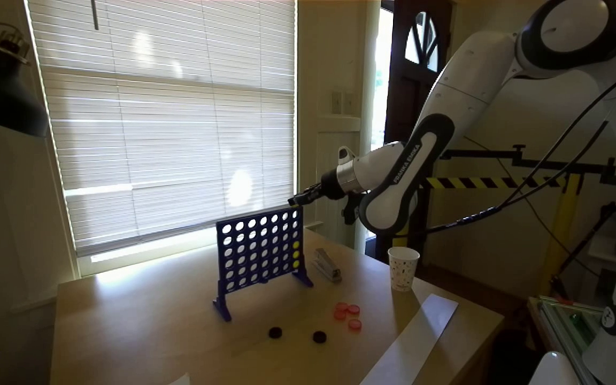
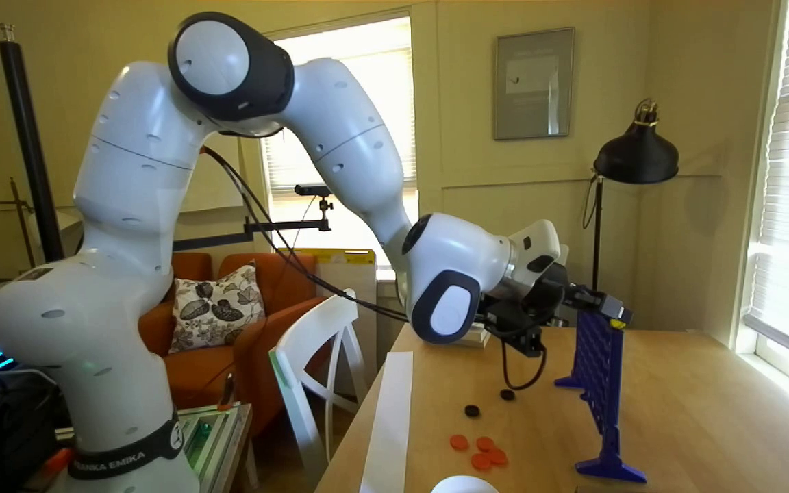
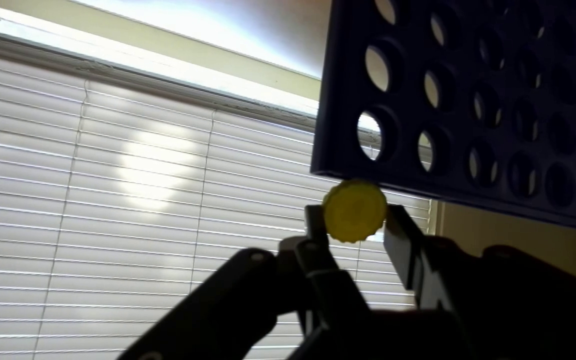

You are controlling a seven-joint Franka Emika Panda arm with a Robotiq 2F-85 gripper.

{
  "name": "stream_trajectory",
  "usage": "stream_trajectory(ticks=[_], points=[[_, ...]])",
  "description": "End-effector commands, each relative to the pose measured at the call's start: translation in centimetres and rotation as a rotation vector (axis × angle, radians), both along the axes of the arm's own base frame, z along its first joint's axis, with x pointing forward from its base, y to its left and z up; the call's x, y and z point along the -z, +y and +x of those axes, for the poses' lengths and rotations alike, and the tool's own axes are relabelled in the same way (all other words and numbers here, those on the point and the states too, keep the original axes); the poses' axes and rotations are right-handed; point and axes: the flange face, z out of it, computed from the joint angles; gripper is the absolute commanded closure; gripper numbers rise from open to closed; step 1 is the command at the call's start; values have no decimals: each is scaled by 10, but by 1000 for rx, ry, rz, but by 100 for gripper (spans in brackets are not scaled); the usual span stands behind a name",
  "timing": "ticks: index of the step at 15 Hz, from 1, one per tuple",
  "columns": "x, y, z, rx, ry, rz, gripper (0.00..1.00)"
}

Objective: Put one yellow ring inside the blue gameboard.

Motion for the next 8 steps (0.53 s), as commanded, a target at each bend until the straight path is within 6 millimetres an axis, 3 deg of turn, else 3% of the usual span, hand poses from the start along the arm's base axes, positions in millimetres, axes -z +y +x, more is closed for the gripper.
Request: stream_trajectory(ticks=[1, 8], points=[[4, 2, 2, 11, -18, -5, 90], [4, 0, 1, 21, -15, -8, 90]])
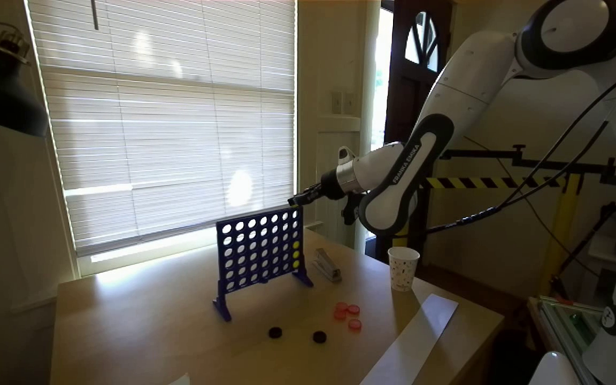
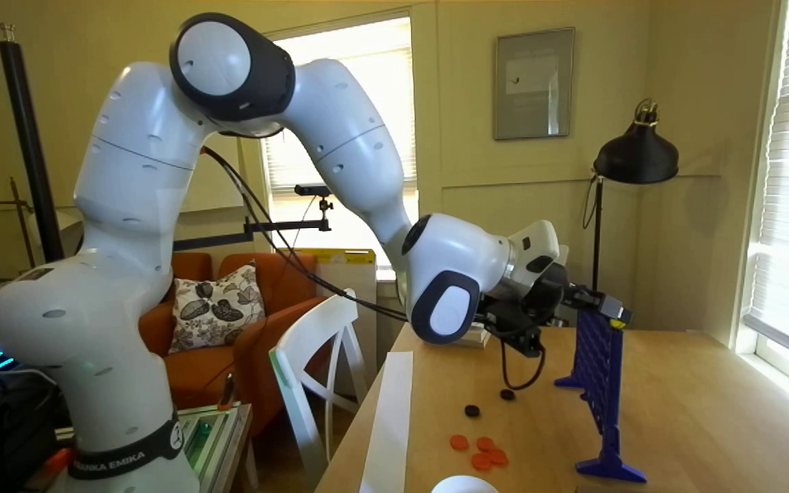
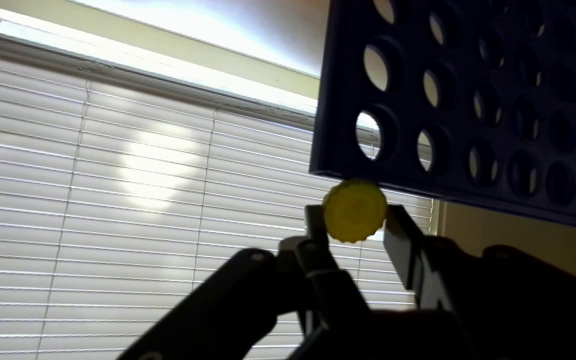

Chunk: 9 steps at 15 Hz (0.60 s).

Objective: Put one yellow ring inside the blue gameboard.

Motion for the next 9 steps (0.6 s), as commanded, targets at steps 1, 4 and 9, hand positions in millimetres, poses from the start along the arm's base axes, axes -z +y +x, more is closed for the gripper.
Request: stream_trajectory(ticks=[1, 4, 9], points=[[3, -1, 1, 17, -11, -11, 90], [3, -1, 0, 21, -13, -10, 90], [4, 1, -1, 29, -8, -7, 90]])
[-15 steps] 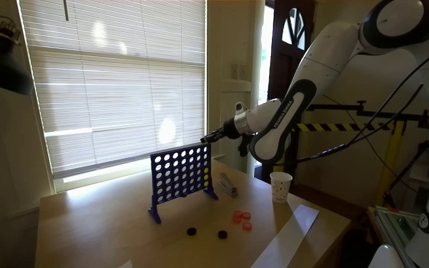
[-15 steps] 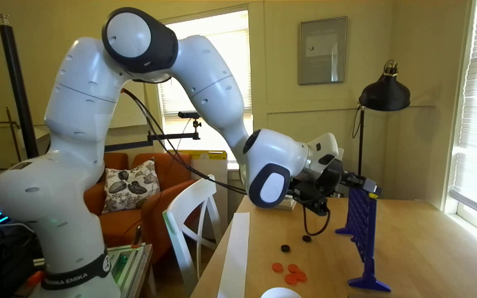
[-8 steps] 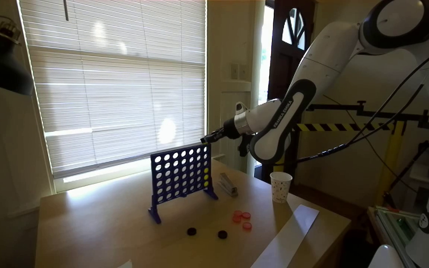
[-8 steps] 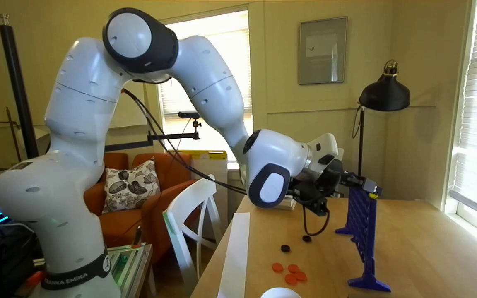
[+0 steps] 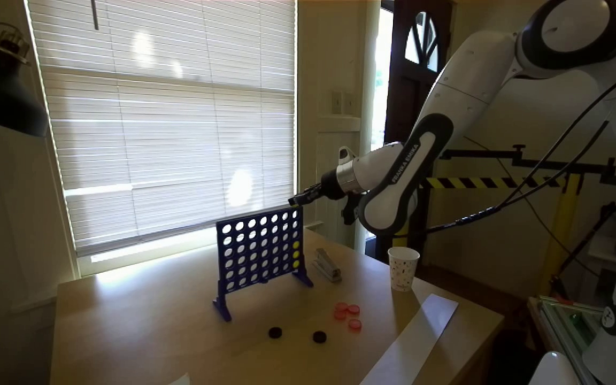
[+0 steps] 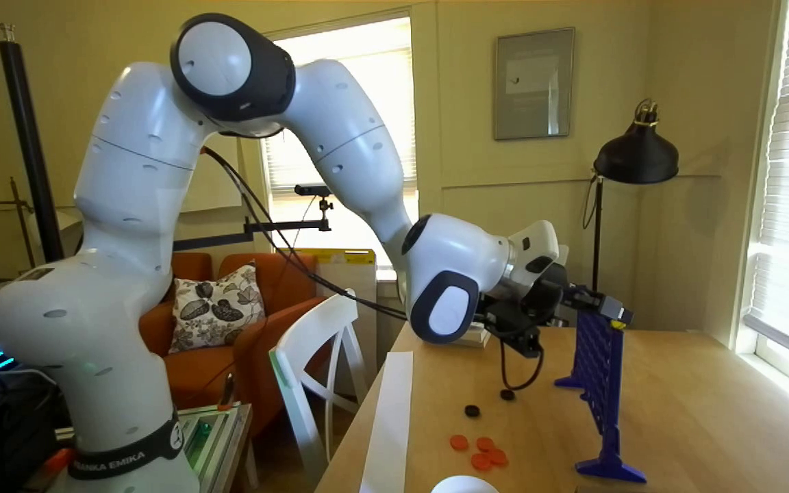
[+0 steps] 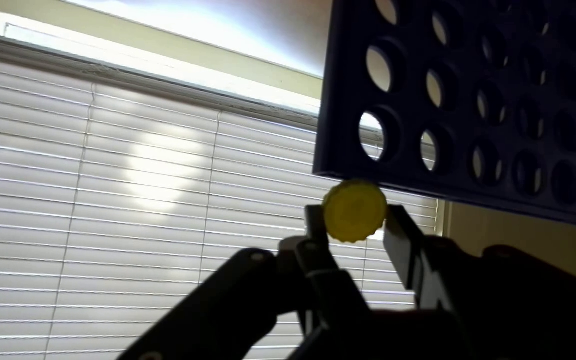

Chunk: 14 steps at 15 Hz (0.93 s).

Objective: Put one yellow ring inside the blue gameboard.

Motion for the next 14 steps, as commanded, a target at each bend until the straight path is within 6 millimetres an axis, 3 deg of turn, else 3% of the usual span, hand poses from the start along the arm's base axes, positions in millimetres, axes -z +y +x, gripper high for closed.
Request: stream_trajectory(ticks=[1, 14], points=[[4, 1, 0, 17, -7, -12, 90], [6, 4, -2, 35, 4, -14, 90]])
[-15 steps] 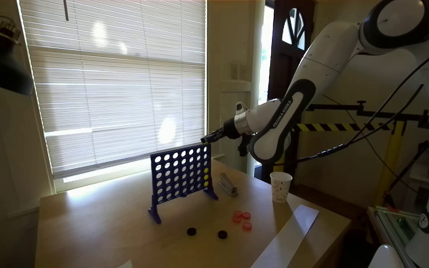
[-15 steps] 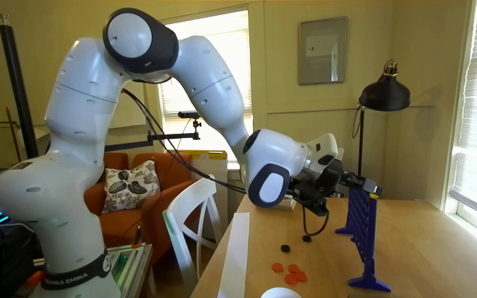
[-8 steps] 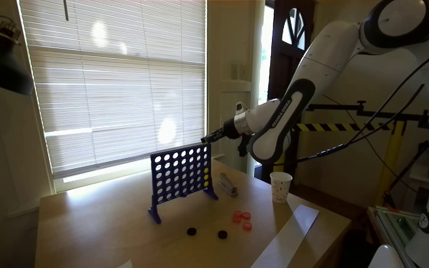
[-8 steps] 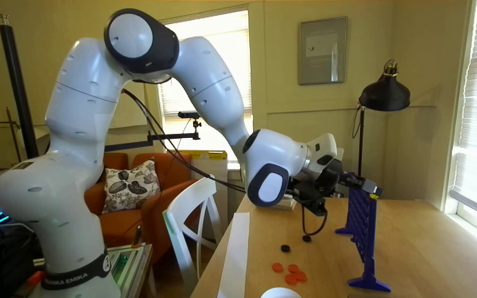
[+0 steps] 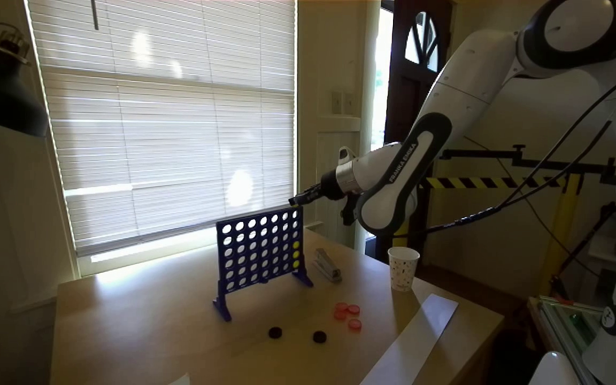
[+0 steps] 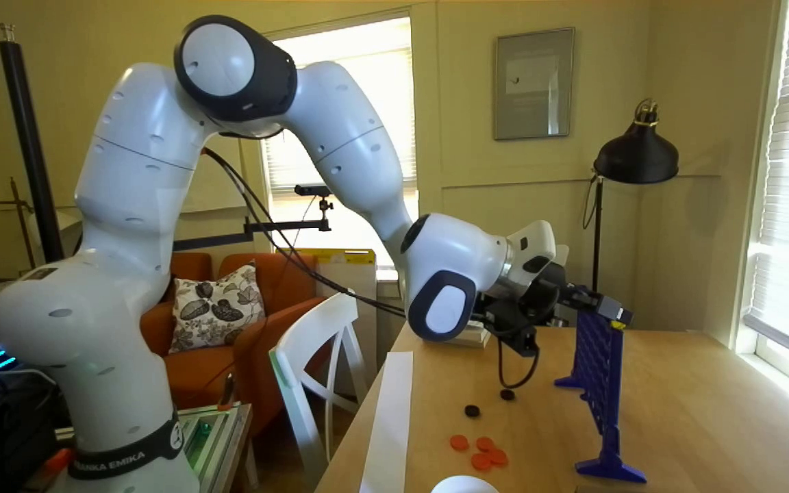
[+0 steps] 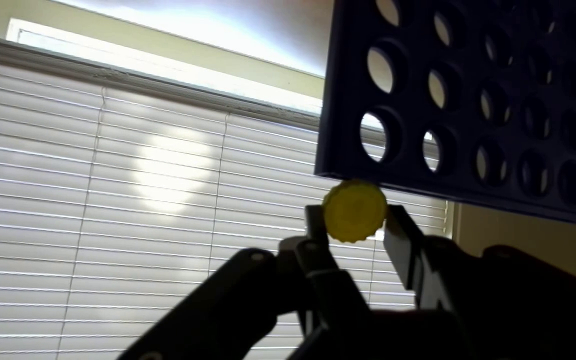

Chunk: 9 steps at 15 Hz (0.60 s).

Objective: Put one yellow ring inside the blue gameboard.

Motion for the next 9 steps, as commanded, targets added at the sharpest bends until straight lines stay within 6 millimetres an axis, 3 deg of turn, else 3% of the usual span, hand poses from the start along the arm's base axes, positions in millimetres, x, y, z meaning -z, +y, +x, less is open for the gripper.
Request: stream_trajectory(ticks=[1, 9], points=[[6, 2, -1, 10, 5, -15, 90], [8, 2, -2, 11, 8, -20, 90]])
